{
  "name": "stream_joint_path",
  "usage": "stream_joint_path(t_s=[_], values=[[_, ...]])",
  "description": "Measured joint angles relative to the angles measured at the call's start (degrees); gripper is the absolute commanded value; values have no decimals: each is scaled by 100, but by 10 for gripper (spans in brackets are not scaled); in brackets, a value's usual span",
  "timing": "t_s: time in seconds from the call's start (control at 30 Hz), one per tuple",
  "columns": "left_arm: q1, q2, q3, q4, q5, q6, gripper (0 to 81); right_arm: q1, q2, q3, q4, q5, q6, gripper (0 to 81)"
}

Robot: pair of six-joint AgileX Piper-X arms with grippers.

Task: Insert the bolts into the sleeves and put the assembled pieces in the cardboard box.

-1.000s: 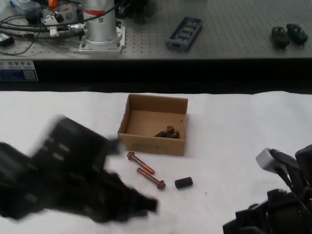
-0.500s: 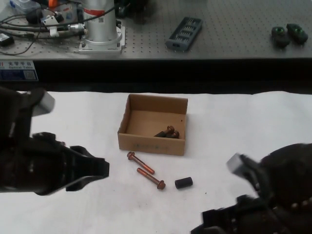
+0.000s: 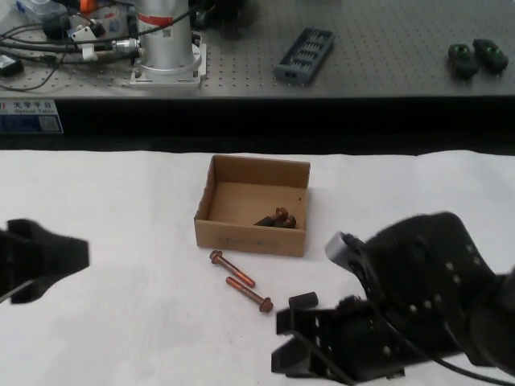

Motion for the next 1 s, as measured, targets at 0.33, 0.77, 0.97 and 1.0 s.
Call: stream_joint_path(t_s=[0.33, 0.77, 0.97, 1.0], values=[[87, -472, 0, 559, -4, 148, 357, 537, 32, -643, 1914, 1302, 834, 219], [87, -592, 0, 1275, -236, 643, 357, 616, 164, -899, 2205, 1769, 2059, 293], [87, -659, 0, 1330, -440, 811, 357, 712, 164, -1221, 2606, 2089, 2191, 293], [87, -664, 0, 1334, -506, 846, 357, 720, 164, -1221, 2625, 2130, 2202, 293]])
